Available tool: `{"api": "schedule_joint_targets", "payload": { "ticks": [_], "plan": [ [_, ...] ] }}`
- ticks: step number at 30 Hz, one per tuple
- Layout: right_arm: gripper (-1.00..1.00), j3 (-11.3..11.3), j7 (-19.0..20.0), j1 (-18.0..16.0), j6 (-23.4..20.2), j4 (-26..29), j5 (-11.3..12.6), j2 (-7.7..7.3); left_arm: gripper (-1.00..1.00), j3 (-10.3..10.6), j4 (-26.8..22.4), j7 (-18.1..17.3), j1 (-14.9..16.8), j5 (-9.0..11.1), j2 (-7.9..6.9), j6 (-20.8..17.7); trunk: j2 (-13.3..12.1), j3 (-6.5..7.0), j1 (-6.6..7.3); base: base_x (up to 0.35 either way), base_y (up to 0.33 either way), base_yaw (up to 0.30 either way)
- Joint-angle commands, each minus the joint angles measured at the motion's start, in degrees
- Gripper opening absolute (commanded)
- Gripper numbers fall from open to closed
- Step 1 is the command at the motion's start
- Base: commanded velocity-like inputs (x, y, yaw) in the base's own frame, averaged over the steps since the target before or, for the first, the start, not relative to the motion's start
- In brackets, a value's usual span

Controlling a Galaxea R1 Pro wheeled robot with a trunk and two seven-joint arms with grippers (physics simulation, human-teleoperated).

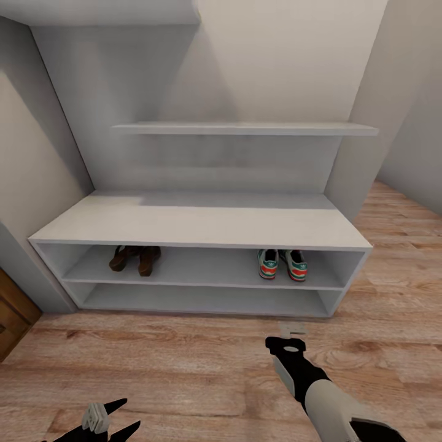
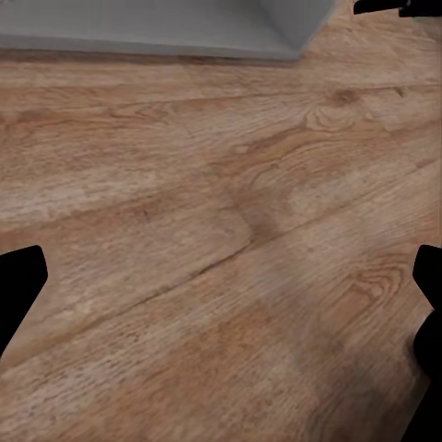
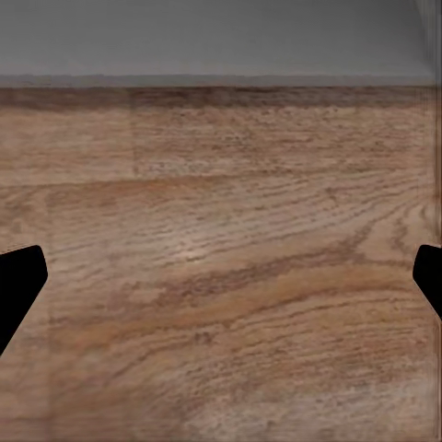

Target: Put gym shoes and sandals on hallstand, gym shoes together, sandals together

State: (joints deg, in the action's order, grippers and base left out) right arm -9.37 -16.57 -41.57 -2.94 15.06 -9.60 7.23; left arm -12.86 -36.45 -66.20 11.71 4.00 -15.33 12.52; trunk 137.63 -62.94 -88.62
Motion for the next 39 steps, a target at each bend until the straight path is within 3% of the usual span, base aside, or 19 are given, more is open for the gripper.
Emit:
{"api": "schedule_joint_targets", "payload": {
  "ticks": [1, 9, 16, 19, 25, 27, 32, 33, 34, 39],
  "plan": [
    [1.00, -0.38, -0.06, -0.01, 0.45, -0.71, -0.59, -0.25, 1.00, -0.05, 0.06, -0.17, 0.02, 0.03, 0.01, 0.34, -0.40, 0.14, 0.24, 0.000, 0.000, 0.000],
    [1.00, -0.38, -0.03, 0.00, 6.52, -6.87, -0.59, -3.67, 1.00, -0.08, 0.13, -0.09, -0.15, -0.20, -0.13, 0.35, -3.61, 1.58, 1.99, 0.000, 0.000, 0.000],
    [1.00, -0.38, 0.07, 0.12, 10.52, -10.36, -0.59, -5.52, 1.00, -0.06, 0.17, -0.08, -0.53, -0.27, -0.27, 0.43, -6.41, 2.83, 3.53, 0.000, 0.000, 0.000],
    [1.00, -0.38, 2.53, 1.30, 11.92, -11.80, -0.62, -6.85, 1.00, -0.06, 0.30, 0.02, -0.50, -0.30, -0.30, 0.51, -7.62, 3.37, 4.19, 0.000, 0.000, 0.000],
    [1.00, -0.38, 14.19, 4.83, 12.73, -12.27, -0.51, -10.15, 1.00, -0.36, 0.88, 0.54, -0.72, -0.32, -0.55, 1.21, -10.02, 4.45, 5.51, 0.000, 0.000, 0.000],
    [1.00, -0.38, 16.97, 6.13, 13.38, -12.27, -0.43, -11.82, 1.00, -1.59, 1.26, 1.97, -0.78, -0.37, -0.62, 1.55, -10.83, 4.81, 5.95, 0.000, 0.000, 0.000],
    [1.00, -0.38, 18.69, 8.15, 15.18, -12.32, -0.27, -14.49, 1.00, -3.56, 3.31, 6.19, -0.81, -0.46, -0.69, 2.95, -12.83, 5.70, 7.05, 0.000, 0.000, 0.000],
    [1.00, -0.38, 18.76, 8.40, 15.35, -12.32, -0.27, -14.63, 1.00, -3.65, 3.59, 6.66, -0.81, -0.47, -0.68, 3.16, -13.23, 5.88, 7.27, 0.000, 0.000, 0.000],
    [1.00, -0.38, 18.96, 9.68, 16.71, -12.33, -0.21, -14.94, 1.00, -3.91, 4.69, 9.40, -0.81, -0.45, -0.67, 3.97, -13.63, 6.06, 7.48, 0.000, 0.000, 0.000],
    [1.00, -0.38, 19.07, 10.58, 19.07, -12.33, -0.23, -14.98, 1.00, -3.99, 5.72, 12.98, -0.82, -0.41, -0.58, 4.46, -15.64, 6.96, 8.58, 0.000, 0.000, 0.000]
  ]
}}
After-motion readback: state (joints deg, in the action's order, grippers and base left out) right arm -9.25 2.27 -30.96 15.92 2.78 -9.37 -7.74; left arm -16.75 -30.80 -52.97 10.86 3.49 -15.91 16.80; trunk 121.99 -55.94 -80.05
